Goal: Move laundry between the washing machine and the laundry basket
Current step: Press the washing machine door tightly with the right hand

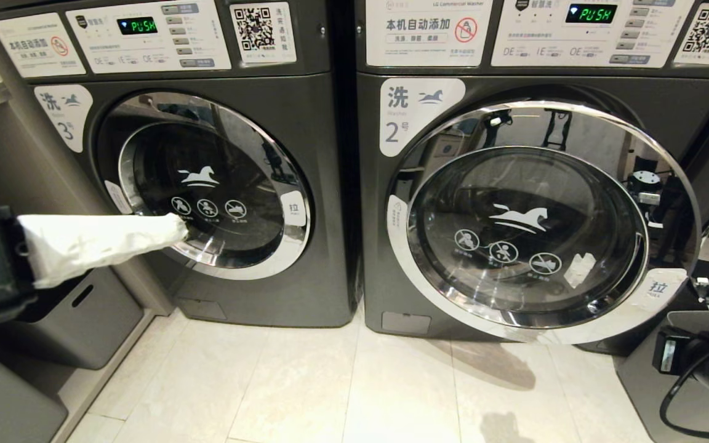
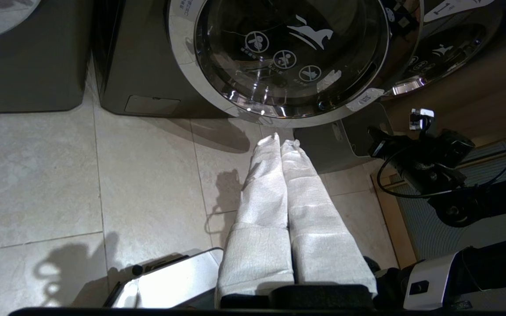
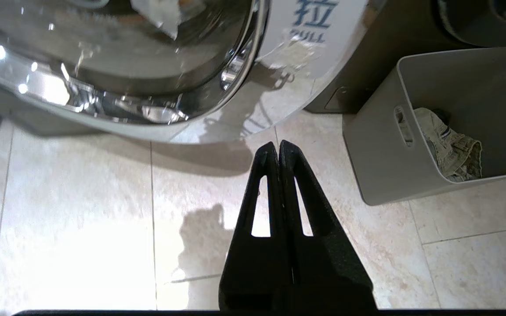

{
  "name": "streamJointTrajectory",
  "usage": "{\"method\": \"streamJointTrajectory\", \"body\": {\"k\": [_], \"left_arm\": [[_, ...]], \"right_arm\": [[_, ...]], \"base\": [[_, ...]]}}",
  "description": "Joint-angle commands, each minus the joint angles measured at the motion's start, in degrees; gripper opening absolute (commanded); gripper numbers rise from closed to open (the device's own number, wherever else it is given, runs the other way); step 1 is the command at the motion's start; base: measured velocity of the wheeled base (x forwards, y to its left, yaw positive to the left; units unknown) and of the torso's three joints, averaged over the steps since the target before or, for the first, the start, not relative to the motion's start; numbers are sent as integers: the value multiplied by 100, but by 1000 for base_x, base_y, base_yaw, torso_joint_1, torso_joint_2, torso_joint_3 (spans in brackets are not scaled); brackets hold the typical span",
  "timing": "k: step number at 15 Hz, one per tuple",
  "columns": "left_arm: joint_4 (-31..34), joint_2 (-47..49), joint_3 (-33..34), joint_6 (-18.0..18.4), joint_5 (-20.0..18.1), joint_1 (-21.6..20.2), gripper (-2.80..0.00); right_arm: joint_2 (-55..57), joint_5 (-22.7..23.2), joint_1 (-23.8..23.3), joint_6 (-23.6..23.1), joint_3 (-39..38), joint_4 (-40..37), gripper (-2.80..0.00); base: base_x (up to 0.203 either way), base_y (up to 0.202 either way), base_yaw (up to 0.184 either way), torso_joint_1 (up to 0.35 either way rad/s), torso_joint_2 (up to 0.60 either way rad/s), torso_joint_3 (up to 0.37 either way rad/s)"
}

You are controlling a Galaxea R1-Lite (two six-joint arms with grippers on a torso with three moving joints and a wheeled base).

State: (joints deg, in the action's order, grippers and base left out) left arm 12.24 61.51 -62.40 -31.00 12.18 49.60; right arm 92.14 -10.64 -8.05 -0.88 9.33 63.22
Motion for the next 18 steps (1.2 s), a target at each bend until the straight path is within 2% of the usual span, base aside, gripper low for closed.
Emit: {"method": "streamJointTrajectory", "body": {"k": [1, 3, 6, 12, 18], "left_arm": [[6, -25, 0, -20, 4, -3, -280], [6, -25, -9, 9, 8, -2, -280], [6, 45, -105, 41, 4, -3, -280], [-3, 106, -97, 41, 4, -3, -280], [-12, 197, -79, 41, -5, -3, -280]], "right_arm": [[9, -157, 1, 113, -169, 286, -280], [302, -570, -3, 262, -26, 694, -280], [559, -756, -120, 376, 264, 758, -280], [771, -784, -180, 422, 482, 779, -280], [1126, -773, -180, 423, 1014, 779, -280]], "base": [[0, 0, 0, 0, 0, 0], [0, 0, 0, 0, 0, 0], [0, 0, 0, 0, 0, 0], [0, 0, 0, 0, 0, 0], [0, 0, 0, 0, 0, 0]]}}
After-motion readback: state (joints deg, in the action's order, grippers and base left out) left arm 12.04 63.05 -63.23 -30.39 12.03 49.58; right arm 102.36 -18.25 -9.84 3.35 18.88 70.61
